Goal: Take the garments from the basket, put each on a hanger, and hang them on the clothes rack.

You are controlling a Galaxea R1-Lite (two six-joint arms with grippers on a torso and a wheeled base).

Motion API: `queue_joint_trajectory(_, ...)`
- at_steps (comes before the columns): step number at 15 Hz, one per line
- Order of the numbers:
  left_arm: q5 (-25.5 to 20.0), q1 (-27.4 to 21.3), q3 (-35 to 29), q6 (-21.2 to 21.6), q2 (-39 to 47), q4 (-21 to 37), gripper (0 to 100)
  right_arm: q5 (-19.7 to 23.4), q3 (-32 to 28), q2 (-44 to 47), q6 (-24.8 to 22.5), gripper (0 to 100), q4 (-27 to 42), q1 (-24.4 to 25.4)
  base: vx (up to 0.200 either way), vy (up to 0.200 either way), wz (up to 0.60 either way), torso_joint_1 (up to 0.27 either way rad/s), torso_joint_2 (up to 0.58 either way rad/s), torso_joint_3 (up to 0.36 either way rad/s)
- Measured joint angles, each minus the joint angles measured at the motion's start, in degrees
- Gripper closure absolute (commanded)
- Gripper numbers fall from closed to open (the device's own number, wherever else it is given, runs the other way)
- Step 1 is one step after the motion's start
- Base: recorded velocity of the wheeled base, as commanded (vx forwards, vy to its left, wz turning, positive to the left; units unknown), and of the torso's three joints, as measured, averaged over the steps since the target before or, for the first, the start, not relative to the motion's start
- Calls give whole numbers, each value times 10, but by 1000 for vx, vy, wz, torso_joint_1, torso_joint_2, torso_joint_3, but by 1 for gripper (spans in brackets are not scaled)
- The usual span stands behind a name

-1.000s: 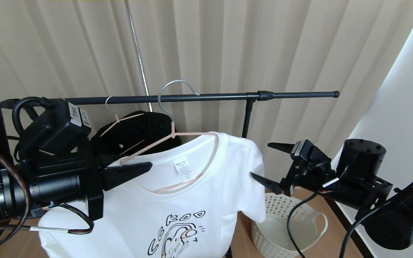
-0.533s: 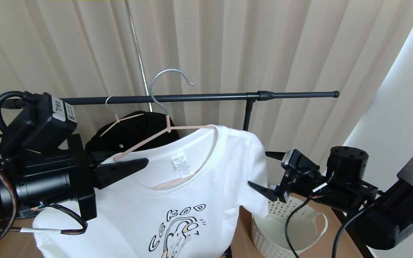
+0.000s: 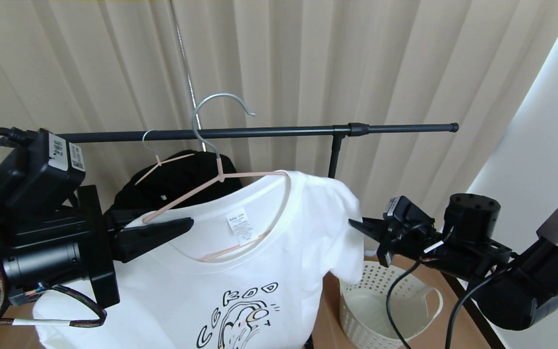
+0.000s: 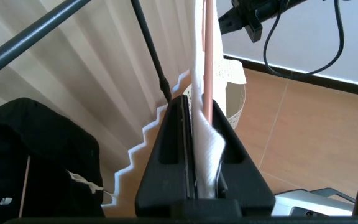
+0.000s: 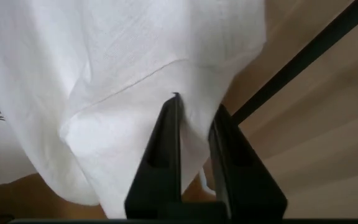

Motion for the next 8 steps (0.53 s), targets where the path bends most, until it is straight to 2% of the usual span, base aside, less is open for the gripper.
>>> queue_joint_trajectory(8,0,9,14,-8,-20,0,100,1,-34,5,9,100,7,-33,0,0,0,0,0,0)
